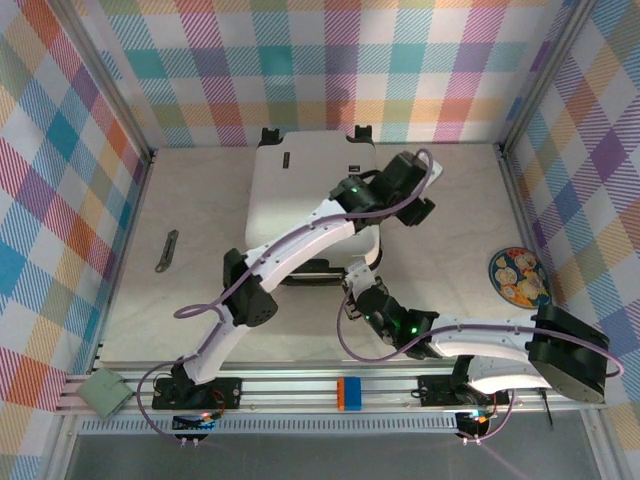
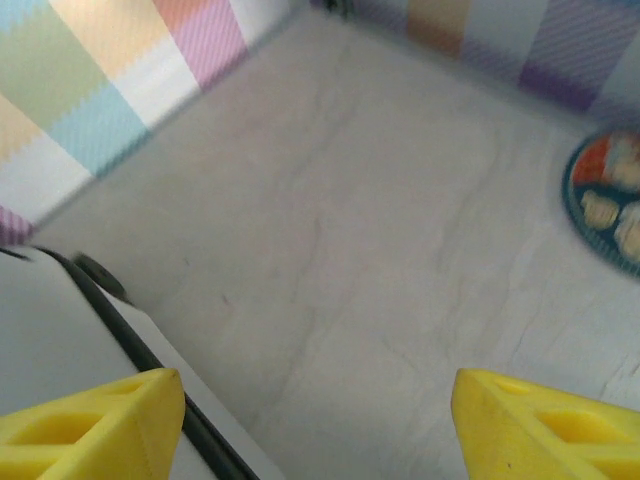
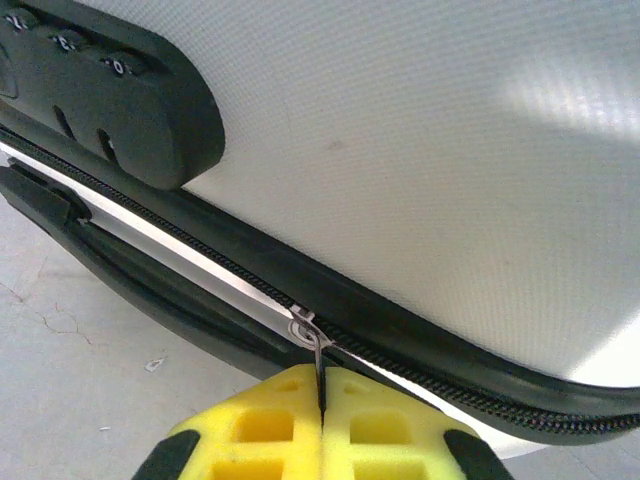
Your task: Pack the luggage
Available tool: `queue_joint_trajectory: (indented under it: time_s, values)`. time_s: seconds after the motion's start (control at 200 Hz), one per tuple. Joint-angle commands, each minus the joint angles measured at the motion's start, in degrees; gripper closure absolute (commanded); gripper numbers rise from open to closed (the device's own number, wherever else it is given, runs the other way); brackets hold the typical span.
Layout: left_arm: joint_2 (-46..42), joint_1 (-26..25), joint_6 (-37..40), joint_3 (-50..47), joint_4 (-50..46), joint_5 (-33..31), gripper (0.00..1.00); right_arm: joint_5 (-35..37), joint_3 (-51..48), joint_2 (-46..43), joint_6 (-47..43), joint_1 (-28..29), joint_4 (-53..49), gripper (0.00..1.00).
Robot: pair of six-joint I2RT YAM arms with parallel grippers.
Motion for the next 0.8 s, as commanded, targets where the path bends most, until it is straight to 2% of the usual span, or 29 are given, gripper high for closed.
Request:
queue_joint_trajectory:
  time_s: [0.0, 0.28, 0.5, 0.795]
  values:
    - [1.3, -0.8, 0.0, 1.9, -5.0, -2.5, 0.29, -1.3, -1.0, -2.2, -0.4, 0.7, 2.8, 1.0]
    - [3.2, -0.8, -2.1, 0.9, -9.6, -7.6, 0.31, -1.8, -1.2, -1.8, -0.9, 0.7, 4.3, 1.0]
    - [6.0, -0.7, -1.1, 0.9, -13.1, -14.7, 0.32, -2.0, -1.6, -1.7, -1.4, 0.7, 5.5, 1.0]
    - [7.0, 1.8, -2.3, -1.0, -16.4, -15.8, 0.38, -1.4, -4.2, -4.1, -0.5, 0.6, 6.3, 1.0]
